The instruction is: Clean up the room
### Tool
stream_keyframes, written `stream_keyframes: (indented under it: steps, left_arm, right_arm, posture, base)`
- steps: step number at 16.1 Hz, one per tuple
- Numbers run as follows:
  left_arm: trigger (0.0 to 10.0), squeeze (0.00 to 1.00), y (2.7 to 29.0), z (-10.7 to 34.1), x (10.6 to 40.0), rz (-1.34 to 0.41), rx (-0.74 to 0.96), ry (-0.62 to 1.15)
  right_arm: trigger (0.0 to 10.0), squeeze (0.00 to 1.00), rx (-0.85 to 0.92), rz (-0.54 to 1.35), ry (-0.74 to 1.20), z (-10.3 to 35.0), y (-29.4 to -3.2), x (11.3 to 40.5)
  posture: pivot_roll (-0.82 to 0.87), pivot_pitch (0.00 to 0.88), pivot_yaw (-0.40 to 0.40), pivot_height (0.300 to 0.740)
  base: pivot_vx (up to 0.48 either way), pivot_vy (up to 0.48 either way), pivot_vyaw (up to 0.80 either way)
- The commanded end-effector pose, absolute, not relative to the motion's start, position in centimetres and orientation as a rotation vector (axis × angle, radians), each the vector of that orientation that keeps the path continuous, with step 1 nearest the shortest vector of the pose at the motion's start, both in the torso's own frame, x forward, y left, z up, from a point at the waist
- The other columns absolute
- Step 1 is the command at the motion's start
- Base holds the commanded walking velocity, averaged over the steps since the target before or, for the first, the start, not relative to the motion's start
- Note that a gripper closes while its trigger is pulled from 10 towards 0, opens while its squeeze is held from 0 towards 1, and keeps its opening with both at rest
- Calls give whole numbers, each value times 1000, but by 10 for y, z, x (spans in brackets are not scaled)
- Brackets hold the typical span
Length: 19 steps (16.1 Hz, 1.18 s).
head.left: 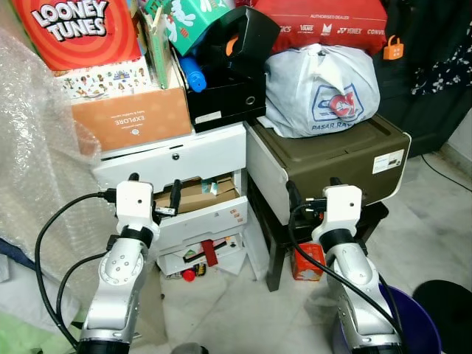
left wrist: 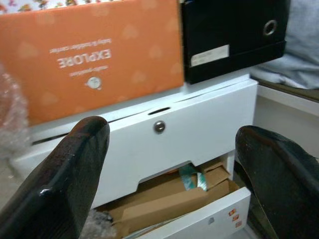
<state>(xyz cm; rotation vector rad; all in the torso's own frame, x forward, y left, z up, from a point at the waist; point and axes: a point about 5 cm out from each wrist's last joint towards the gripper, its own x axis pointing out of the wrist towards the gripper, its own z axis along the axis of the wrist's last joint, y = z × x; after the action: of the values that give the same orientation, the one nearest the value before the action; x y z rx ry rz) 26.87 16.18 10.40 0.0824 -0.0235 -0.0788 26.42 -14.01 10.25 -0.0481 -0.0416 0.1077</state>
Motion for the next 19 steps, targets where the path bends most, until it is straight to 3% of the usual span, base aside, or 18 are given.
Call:
stream_keyframes:
  steps: [1, 12, 15, 19]
  left_arm:
    - [10000, 0, 166, 106, 269, -74, 93, -21]
    - [10000, 0, 161, 106, 269, -96, 115, -8]
    - [10000, 0, 160, 104, 269, -109, 110, 10]
    - [10000, 0, 166, 72, 255, -279, 127, 245]
  right_arm:
    - [10000, 0, -46, 116, -48, 106, -137, 265]
    - [10000, 0, -36, 103, -32, 105, -138, 265]
    - [10000, 0, -41, 99, -30, 105, -138, 265]
    - [10000, 0, -108, -33, 56, 91, -172, 262]
  posture:
    - [-50, 0, 44, 740]
    - [-51, 0, 45, 740]
    - [-49, 0, 44, 740]
    - [-44, 0, 44, 740]
  base:
    - [0, 0, 794]
    - [0, 0, 72]
    - [0, 0, 756]
    - [0, 0, 0]
